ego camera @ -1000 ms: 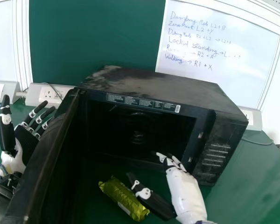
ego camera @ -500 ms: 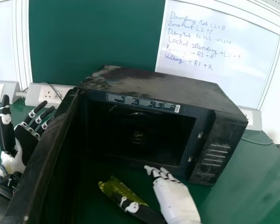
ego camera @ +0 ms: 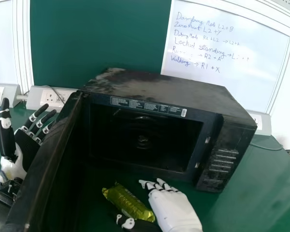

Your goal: Put biscuit inside oven

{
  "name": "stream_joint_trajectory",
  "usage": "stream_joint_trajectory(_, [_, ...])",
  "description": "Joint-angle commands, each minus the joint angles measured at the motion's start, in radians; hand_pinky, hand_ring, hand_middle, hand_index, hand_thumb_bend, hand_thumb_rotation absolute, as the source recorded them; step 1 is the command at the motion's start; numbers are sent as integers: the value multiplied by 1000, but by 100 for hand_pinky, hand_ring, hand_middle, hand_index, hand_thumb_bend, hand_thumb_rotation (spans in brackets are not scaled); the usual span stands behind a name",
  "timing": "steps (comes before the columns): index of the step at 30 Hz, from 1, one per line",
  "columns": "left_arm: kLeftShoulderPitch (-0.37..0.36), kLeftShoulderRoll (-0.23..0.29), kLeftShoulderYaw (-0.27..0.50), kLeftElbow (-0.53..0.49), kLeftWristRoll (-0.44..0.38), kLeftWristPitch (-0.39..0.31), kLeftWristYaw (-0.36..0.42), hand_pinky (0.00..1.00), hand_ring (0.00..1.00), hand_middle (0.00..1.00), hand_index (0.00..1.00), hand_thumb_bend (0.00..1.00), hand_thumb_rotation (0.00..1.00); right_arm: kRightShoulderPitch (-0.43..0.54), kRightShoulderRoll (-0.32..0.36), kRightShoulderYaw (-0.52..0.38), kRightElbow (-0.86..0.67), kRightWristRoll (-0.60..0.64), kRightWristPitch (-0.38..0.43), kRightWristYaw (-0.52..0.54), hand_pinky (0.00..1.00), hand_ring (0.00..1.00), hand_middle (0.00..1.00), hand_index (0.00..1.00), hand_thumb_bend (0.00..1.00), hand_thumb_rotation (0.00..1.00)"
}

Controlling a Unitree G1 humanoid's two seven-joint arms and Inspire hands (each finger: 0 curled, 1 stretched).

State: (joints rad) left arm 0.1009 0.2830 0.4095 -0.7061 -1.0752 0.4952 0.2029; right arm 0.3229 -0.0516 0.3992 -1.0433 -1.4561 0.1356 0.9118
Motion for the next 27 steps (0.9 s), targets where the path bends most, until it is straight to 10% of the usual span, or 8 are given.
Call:
stream_joint_trajectory(1, [0,1,-14,-21,-3,-4,9,81,74,70,71,40,23,-51,154,113,54,-68,-4,32,89,98,94,95,94,48])
stream_joint_trajectory(27, [0,9,-12,-31,-8,-5,12,82,74,71,71,26,24,-242,171,112,181,-273,-69,176,85,92,90,89,97,44])
